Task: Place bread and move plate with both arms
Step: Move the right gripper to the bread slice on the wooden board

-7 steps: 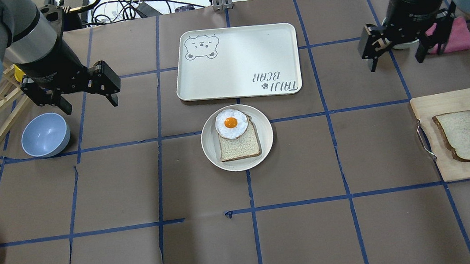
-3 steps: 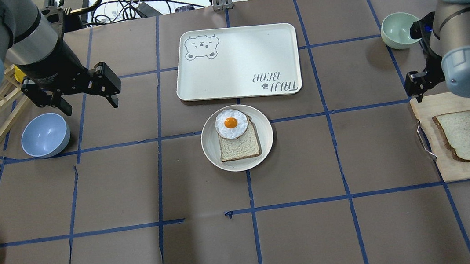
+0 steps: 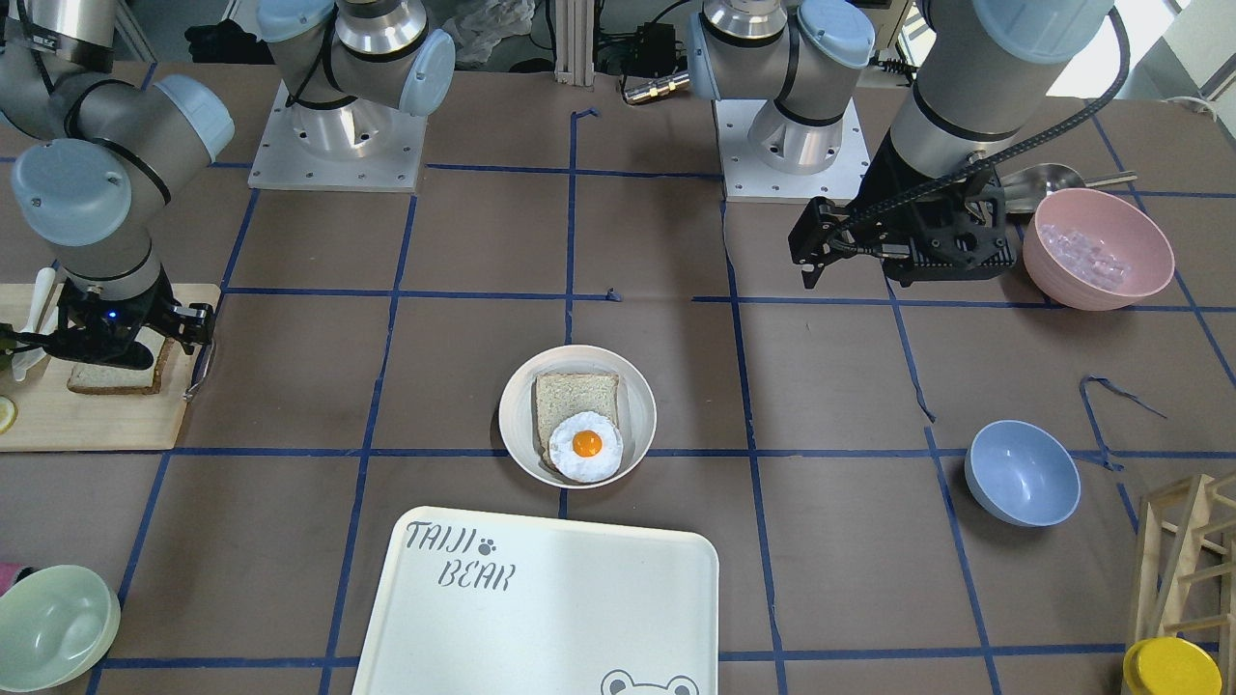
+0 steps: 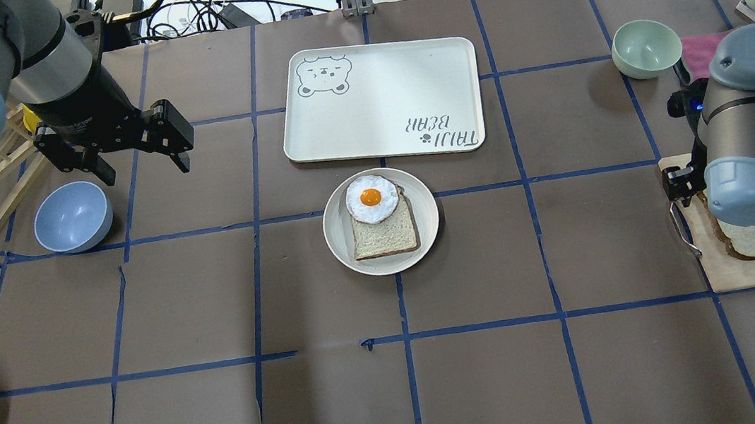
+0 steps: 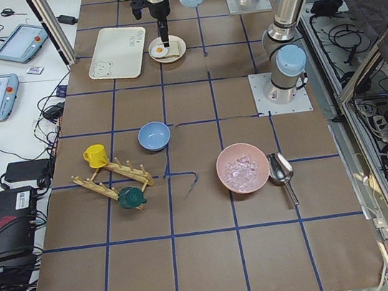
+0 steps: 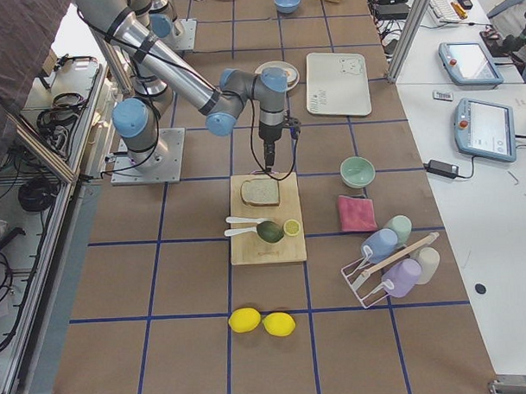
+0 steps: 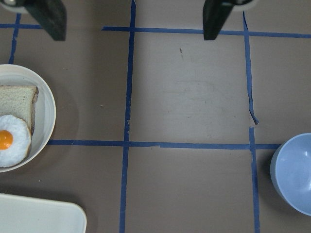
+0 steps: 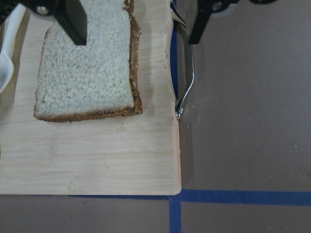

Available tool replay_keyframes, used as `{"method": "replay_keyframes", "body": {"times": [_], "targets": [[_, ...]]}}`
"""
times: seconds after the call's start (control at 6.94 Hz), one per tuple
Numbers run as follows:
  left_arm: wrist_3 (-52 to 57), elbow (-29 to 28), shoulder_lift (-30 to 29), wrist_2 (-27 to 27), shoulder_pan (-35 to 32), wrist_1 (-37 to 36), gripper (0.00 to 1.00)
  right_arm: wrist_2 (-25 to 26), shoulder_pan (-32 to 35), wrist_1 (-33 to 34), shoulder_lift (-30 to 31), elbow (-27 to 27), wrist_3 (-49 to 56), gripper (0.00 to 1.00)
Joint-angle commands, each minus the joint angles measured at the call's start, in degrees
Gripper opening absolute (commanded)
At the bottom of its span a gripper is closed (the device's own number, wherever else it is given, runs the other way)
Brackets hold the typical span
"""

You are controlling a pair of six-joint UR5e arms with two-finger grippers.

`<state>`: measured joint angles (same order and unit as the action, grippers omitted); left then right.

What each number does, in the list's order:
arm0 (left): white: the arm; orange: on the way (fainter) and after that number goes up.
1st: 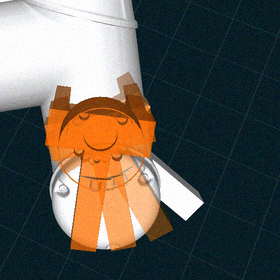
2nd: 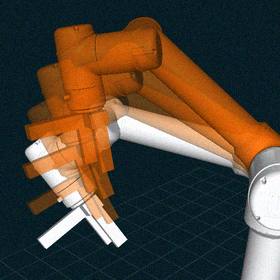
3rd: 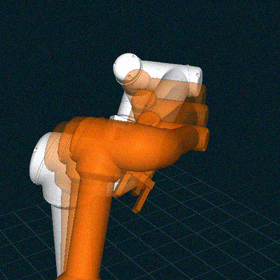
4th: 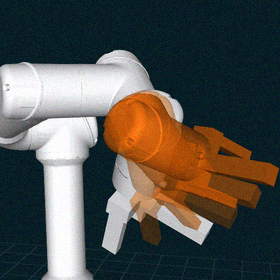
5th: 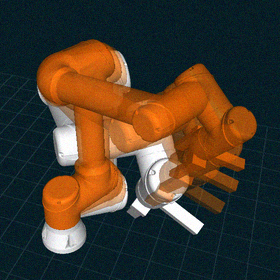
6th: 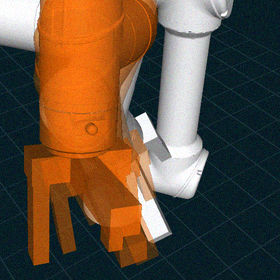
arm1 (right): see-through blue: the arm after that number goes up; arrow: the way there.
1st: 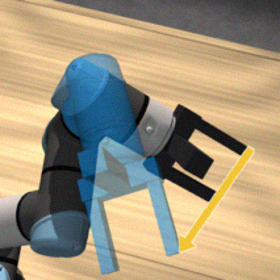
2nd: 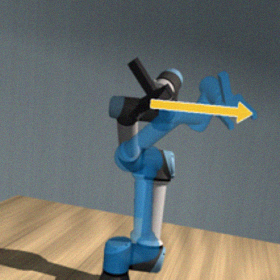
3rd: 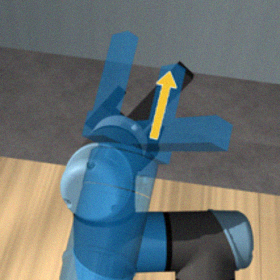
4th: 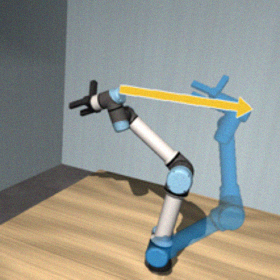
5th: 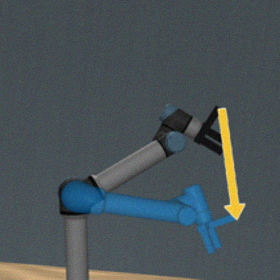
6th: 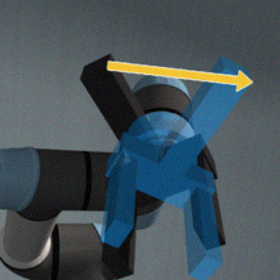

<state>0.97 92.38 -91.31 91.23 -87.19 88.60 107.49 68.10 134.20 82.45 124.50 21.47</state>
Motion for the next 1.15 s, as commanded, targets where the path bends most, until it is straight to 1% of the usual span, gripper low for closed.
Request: {"method": "replay_keyframes", "body": {"times": [0.0,0.14,0.43,0.86,1.01], "targets": [[0.0,0.1,0.0,0.0,0.0,0.1,1.00,-0.1,-2.6,1.1,-3.0,0.8,2.3,0.55],[0.0,0.2,-0.2,0.0,0.0,0.3,1.00,-0.3,-2.8,1.4,-3.3,0.9,2.2,0.55],[0.0,0.2,-0.3,0.0,0.0,0.2,1.00,0.3,-2.8,1.5,-4.3,0.9,2.5,0.51],[0.0,0.2,-0.4,0.0,0.0,0.0,1.00,1.4,-2.8,1.3,-5.0,0.8,3.0,0.27],[0.0,0.2,-0.5,0.0,0.0,0.0,1.00,1.3,-2.8,1.2,-5.0,0.9,3.0,0.14]]}}
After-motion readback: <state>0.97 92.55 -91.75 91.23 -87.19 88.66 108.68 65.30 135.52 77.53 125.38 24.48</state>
